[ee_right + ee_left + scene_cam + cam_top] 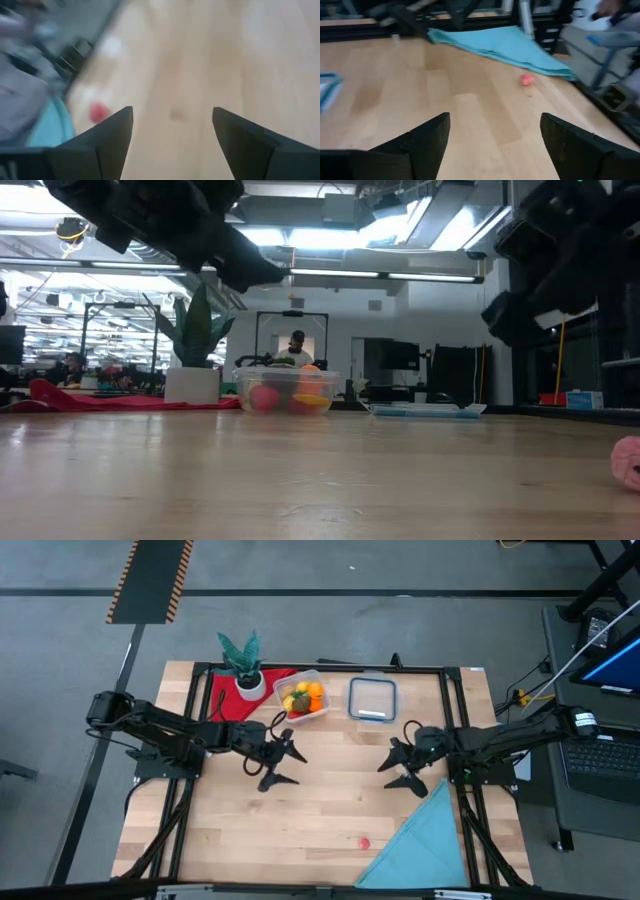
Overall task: Pick and placing Produce into tupperware
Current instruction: Put the peach into the transparent bin
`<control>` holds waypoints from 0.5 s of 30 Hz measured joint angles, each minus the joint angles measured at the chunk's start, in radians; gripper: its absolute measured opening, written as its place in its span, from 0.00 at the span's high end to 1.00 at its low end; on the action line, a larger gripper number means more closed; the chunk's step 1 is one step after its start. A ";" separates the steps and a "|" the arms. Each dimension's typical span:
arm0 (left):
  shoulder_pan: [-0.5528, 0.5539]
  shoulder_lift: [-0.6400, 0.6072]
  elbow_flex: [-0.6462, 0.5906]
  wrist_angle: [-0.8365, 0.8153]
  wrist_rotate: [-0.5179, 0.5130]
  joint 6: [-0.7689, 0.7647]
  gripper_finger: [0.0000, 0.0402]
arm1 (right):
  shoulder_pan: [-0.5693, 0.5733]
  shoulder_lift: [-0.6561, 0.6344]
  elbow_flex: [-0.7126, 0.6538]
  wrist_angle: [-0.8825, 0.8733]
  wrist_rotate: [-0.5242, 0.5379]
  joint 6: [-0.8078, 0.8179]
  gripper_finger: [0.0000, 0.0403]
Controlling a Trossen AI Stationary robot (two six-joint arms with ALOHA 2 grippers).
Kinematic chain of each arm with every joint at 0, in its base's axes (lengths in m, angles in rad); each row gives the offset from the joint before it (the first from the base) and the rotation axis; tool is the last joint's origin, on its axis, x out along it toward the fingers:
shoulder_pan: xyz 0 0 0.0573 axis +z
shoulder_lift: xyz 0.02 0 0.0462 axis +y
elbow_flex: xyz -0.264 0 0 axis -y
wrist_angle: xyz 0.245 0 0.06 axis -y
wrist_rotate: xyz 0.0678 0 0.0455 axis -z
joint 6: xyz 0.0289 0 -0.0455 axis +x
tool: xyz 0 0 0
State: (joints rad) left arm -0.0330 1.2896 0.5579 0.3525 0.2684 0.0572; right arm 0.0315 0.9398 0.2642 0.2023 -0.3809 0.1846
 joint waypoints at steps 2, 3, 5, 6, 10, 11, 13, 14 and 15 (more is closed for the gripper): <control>0.000 0.000 0.000 -0.002 -0.044 -0.003 0.25 | 0.048 0.000 0.057 -0.158 0.090 0.013 0.32; 0.001 0.000 0.000 -0.002 -0.056 -0.003 0.25 | 0.076 0.001 0.085 -0.211 0.129 0.014 0.32; 0.000 0.000 0.000 -0.002 -0.067 -0.003 0.25 | 0.129 0.001 0.139 -0.280 0.188 0.015 0.32; -0.001 0.000 0.000 -0.002 -0.068 -0.007 0.25 | 0.156 0.000 0.166 -0.306 0.210 0.020 0.32; -0.010 0.000 0.000 -0.003 -0.068 -0.047 0.25 | 0.266 0.000 0.236 -0.418 0.349 0.078 0.32; -0.014 0.000 0.000 -0.003 -0.069 -0.053 0.25 | 0.297 0.000 0.245 -0.431 0.392 0.098 0.32; -0.028 0.000 0.000 -0.004 -0.070 -0.060 0.25 | 0.361 0.000 0.258 -0.445 0.475 0.138 0.32; -0.035 0.000 0.000 -0.004 -0.070 -0.068 0.25 | 0.394 0.001 0.262 -0.457 0.513 0.171 0.32; -0.043 0.000 0.000 -0.004 -0.070 -0.074 0.25 | 0.424 0.006 0.266 -0.467 0.547 0.205 0.32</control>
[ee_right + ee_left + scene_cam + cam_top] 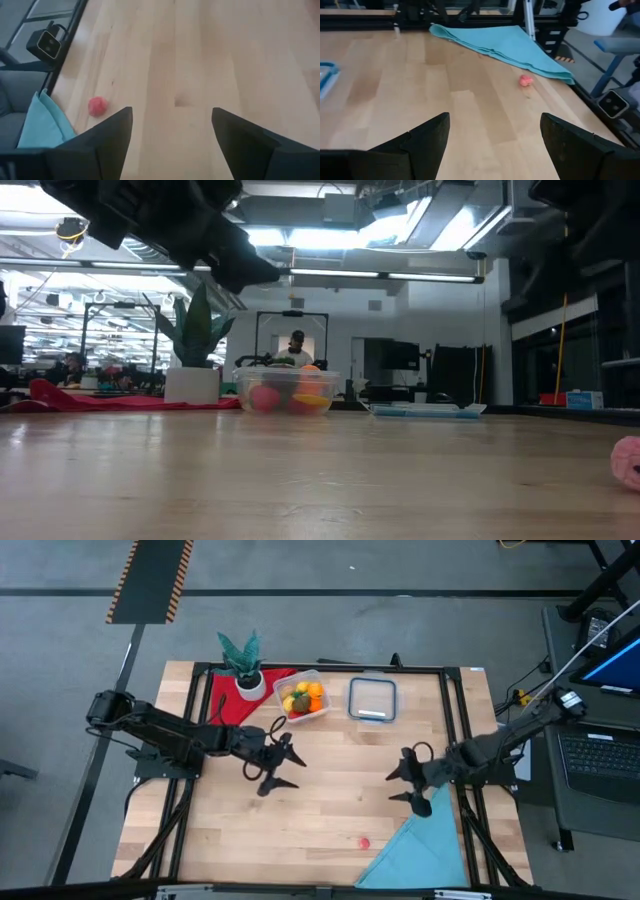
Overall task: Pick and placing Produce into tupperware
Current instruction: Put the peach into the transparent bin
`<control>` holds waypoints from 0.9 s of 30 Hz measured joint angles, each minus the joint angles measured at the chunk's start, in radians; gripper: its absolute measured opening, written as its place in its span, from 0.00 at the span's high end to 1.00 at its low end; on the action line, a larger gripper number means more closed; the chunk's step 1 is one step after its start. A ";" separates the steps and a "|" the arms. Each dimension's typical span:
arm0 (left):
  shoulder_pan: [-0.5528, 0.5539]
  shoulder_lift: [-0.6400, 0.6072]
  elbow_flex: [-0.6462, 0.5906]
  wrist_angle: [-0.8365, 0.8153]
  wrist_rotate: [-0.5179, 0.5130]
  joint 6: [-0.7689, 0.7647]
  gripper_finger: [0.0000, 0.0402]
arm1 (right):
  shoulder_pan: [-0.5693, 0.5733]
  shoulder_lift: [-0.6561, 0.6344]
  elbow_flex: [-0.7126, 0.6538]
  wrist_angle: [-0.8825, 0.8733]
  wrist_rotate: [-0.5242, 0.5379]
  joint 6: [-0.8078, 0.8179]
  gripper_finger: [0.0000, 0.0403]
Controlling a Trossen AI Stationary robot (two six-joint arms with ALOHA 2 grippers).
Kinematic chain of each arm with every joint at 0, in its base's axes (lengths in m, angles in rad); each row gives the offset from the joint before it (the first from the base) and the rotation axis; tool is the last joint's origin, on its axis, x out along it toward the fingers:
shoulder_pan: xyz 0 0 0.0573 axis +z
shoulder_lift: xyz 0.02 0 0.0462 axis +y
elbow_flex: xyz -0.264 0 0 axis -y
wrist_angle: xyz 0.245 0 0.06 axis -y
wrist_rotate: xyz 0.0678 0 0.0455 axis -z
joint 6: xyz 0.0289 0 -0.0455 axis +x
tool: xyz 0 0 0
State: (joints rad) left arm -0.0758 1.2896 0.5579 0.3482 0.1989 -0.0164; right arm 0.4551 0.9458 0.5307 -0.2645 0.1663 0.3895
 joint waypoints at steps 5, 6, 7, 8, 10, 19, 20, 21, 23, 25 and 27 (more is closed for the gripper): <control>-0.043 0.000 0.000 -0.004 -0.001 -0.005 0.25 | 0.125 0.083 0.023 -0.011 0.082 0.163 0.32; -0.052 0.000 0.000 -0.004 -0.002 -0.007 0.25 | 0.143 0.111 0.033 -0.011 0.085 0.189 0.32; -0.062 0.000 0.000 -0.004 -0.007 -0.009 0.25 | 0.158 0.142 0.045 -0.012 0.087 0.210 0.32; -0.071 0.000 0.000 -0.004 -0.016 -0.009 0.25 | 0.172 0.177 0.061 -0.012 0.089 0.222 0.32; -0.090 0.000 0.000 -0.004 -0.043 -0.009 0.25 | 0.197 0.249 0.103 -0.012 0.104 0.235 0.32; -0.146 0.000 0.000 -0.008 -0.108 -0.009 0.25 | 0.248 0.556 0.342 -0.078 0.140 0.268 0.32; -0.151 0.000 0.000 -0.014 -0.109 -0.009 0.25 | 0.252 0.587 0.374 -0.107 0.140 0.288 0.32; -0.156 0.000 0.000 -0.022 -0.109 -0.009 0.25 | 0.256 0.619 0.406 -0.138 0.140 0.310 0.32; -0.167 0.001 0.000 -0.027 -0.110 -0.009 0.25 | 0.265 0.679 0.465 -0.199 0.140 0.345 0.32; -0.175 0.001 0.000 -0.027 -0.109 -0.009 0.25 | 0.273 0.735 0.516 -0.221 0.140 0.371 0.32; -0.182 0.001 0.000 -0.027 -0.109 -0.008 0.25 | 0.277 0.779 0.550 -0.227 0.152 0.394 0.32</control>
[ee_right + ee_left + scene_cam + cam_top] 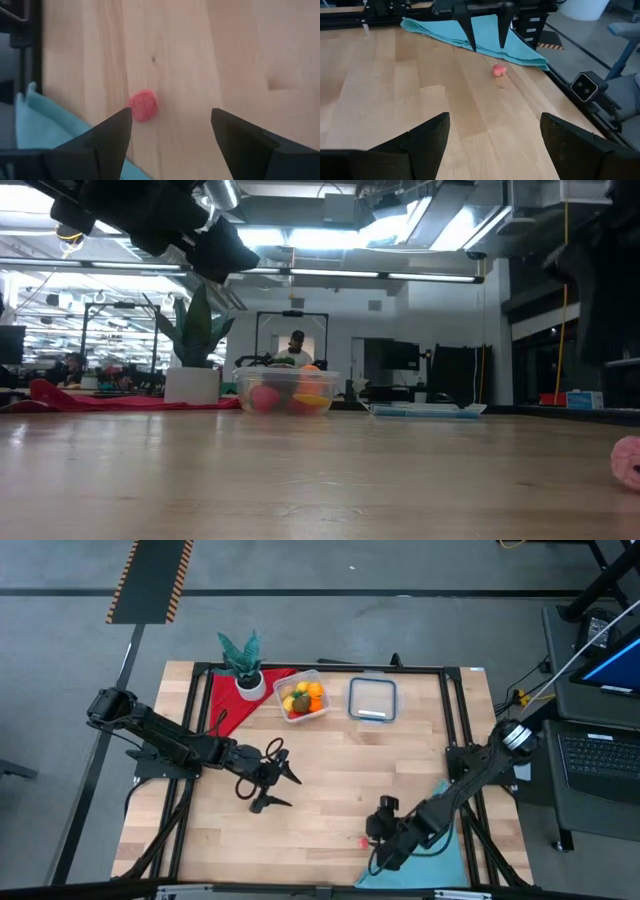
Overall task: Pick and placing Produce into tupperware
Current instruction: Put the peach into the transparent bin
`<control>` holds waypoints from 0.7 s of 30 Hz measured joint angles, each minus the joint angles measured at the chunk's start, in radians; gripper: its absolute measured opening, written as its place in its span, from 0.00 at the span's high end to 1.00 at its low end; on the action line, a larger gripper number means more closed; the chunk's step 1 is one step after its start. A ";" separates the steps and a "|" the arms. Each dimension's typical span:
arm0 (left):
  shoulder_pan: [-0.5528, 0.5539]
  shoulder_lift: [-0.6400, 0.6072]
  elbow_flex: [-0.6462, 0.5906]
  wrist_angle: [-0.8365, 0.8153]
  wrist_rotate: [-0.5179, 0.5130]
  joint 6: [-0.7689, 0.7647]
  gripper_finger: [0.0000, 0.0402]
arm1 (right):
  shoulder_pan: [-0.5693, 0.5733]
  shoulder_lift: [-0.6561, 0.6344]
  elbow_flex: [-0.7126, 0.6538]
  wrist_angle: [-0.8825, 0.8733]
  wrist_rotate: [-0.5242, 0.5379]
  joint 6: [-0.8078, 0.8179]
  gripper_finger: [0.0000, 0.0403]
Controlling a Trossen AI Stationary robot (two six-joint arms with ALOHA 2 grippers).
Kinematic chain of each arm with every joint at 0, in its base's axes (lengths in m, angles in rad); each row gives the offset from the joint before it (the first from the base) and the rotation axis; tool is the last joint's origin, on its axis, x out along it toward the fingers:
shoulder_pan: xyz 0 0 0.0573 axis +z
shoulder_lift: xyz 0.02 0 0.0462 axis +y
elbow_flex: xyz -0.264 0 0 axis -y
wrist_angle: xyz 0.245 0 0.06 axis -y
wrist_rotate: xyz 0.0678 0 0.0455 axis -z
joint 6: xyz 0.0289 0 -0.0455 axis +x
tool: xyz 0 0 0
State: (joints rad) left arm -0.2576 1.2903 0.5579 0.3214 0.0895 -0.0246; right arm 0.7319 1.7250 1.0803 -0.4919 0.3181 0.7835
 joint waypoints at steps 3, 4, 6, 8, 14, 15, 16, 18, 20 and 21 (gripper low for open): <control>-0.006 0.000 0.000 -0.005 0.000 0.000 0.25 | -0.001 0.050 0.014 0.010 0.000 0.056 0.32; -0.006 0.000 0.000 -0.010 0.001 0.000 0.25 | -0.001 0.061 0.016 0.017 -0.004 0.074 0.32; -0.006 0.000 0.000 -0.033 0.001 0.000 0.25 | -0.002 0.077 0.018 0.029 -0.025 0.098 0.32; -0.006 0.000 0.000 -0.056 0.000 0.001 0.25 | -0.001 0.089 0.018 0.036 -0.041 0.101 0.32; -0.006 0.000 0.000 -0.092 0.001 0.001 0.25 | -0.001 0.094 0.018 0.058 -0.057 0.101 0.32; -0.006 0.000 0.000 -0.092 0.001 0.001 0.25 | -0.002 0.094 0.018 0.057 -0.057 0.101 0.32; -0.006 0.000 0.000 -0.092 0.001 0.001 0.25 | -0.002 0.094 0.018 0.058 -0.057 0.103 0.32; -0.006 0.000 0.000 -0.093 0.001 0.003 0.25 | -0.002 0.094 0.018 0.062 -0.057 0.105 0.32; -0.006 0.000 0.000 -0.101 0.001 0.008 0.25 | -0.002 0.096 0.018 0.080 -0.057 0.105 0.32; -0.006 0.000 0.000 -0.104 0.001 0.009 0.25 | -0.002 0.098 0.018 0.089 -0.057 0.105 0.32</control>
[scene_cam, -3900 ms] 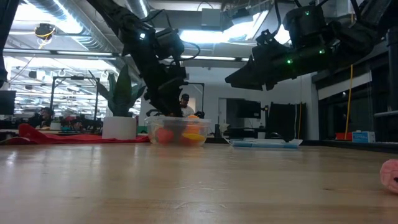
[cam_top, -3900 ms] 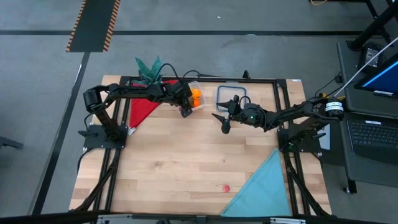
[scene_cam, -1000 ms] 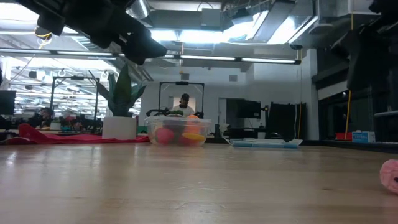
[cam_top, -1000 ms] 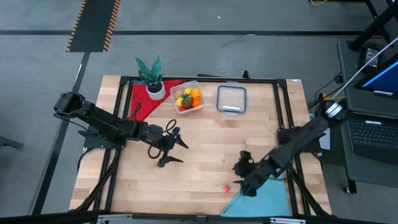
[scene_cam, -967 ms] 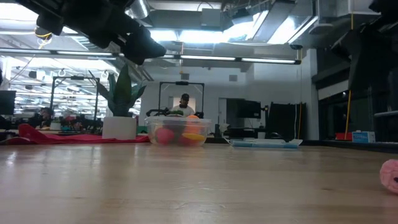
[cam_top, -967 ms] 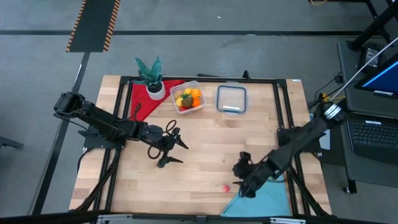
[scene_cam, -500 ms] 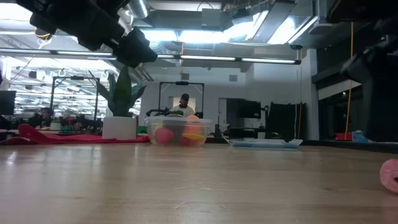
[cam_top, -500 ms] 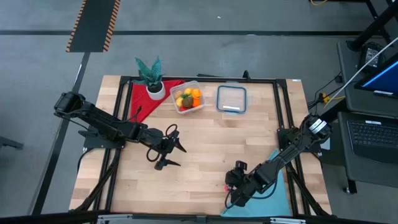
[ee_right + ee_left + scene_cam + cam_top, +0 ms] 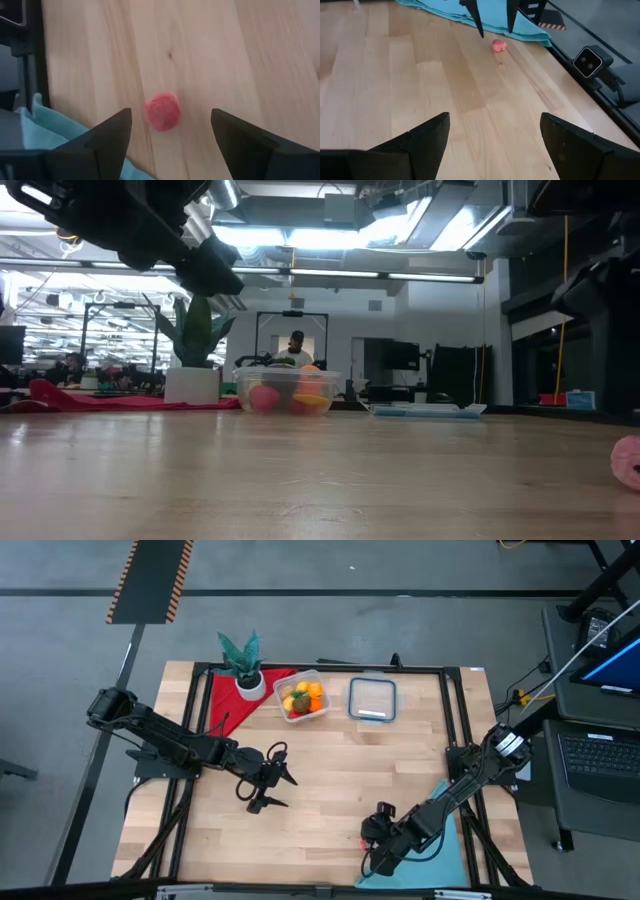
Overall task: Pick and placing Produce into tupperware
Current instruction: Put the peach into the transparent bin
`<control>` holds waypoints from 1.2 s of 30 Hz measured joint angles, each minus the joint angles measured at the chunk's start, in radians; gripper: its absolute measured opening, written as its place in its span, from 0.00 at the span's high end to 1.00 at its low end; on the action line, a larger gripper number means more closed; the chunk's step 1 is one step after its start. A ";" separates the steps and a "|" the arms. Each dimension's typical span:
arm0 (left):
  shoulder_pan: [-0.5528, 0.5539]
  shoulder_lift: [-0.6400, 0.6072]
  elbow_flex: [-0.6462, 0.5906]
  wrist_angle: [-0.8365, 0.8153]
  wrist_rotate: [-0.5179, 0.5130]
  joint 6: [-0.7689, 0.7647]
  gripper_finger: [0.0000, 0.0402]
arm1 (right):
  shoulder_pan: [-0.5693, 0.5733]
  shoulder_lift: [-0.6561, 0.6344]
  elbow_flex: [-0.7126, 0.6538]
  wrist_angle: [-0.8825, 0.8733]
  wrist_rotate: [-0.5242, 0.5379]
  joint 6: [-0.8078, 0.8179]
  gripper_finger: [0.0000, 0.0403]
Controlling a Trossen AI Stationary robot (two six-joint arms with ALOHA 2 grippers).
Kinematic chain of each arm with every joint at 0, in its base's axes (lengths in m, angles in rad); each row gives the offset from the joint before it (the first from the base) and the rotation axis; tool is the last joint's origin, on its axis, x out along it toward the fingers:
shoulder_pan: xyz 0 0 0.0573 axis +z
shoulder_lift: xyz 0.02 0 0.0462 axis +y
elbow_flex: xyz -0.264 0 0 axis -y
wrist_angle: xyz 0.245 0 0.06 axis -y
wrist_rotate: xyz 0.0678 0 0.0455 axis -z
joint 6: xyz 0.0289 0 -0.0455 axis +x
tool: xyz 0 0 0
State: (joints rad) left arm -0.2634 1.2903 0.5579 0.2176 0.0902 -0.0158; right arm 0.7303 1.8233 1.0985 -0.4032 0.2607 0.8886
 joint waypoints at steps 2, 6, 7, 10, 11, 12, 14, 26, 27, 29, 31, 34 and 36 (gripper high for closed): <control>0.000 0.000 0.000 -0.005 0.000 0.000 0.25 | 0.000 0.004 0.000 -0.002 0.000 0.000 0.32; 0.000 0.000 0.000 -0.007 0.000 0.000 0.25 | 0.000 0.016 0.000 0.008 0.000 0.003 0.32; 0.000 0.000 0.000 -0.009 0.000 0.000 0.25 | 0.000 0.022 0.000 0.018 0.000 0.004 0.32; 0.000 0.000 0.000 -0.013 0.000 0.001 0.25 | 0.000 0.043 0.000 0.023 -0.001 0.000 0.32; 0.000 0.000 0.000 -0.017 0.000 0.001 0.25 | 0.000 0.049 0.000 0.023 -0.003 0.000 0.32; 0.000 0.000 0.000 -0.020 0.001 0.001 0.25 | 0.000 0.057 0.000 0.027 -0.008 0.000 0.32; 0.000 0.000 0.000 -0.021 0.001 0.001 0.25 | 0.000 0.070 0.000 0.027 -0.024 0.000 0.32; 0.001 0.000 0.000 -0.025 0.001 0.001 0.25 | 0.001 0.100 0.002 0.042 -0.015 0.023 0.33; 0.001 0.000 0.000 -0.025 0.000 0.001 0.25 | 0.001 0.101 0.002 0.042 -0.015 0.023 0.34; 0.001 0.000 0.000 -0.025 0.000 0.001 0.25 | 0.000 0.101 0.002 0.041 -0.015 0.021 0.37; 0.001 0.000 0.000 -0.024 0.000 0.001 0.25 | 0.000 0.102 0.001 0.042 -0.015 0.018 0.42; 0.001 0.000 0.000 -0.024 0.000 0.001 0.25 | -0.001 0.103 0.001 0.042 -0.015 0.019 0.52; 0.001 0.000 0.000 -0.024 0.000 0.001 0.25 | -0.002 0.103 0.000 0.042 -0.015 0.019 0.59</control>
State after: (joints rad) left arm -0.2623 1.2903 0.5579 0.1936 0.0906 -0.0147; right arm 0.7284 1.9263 1.0988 -0.3614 0.2459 0.9081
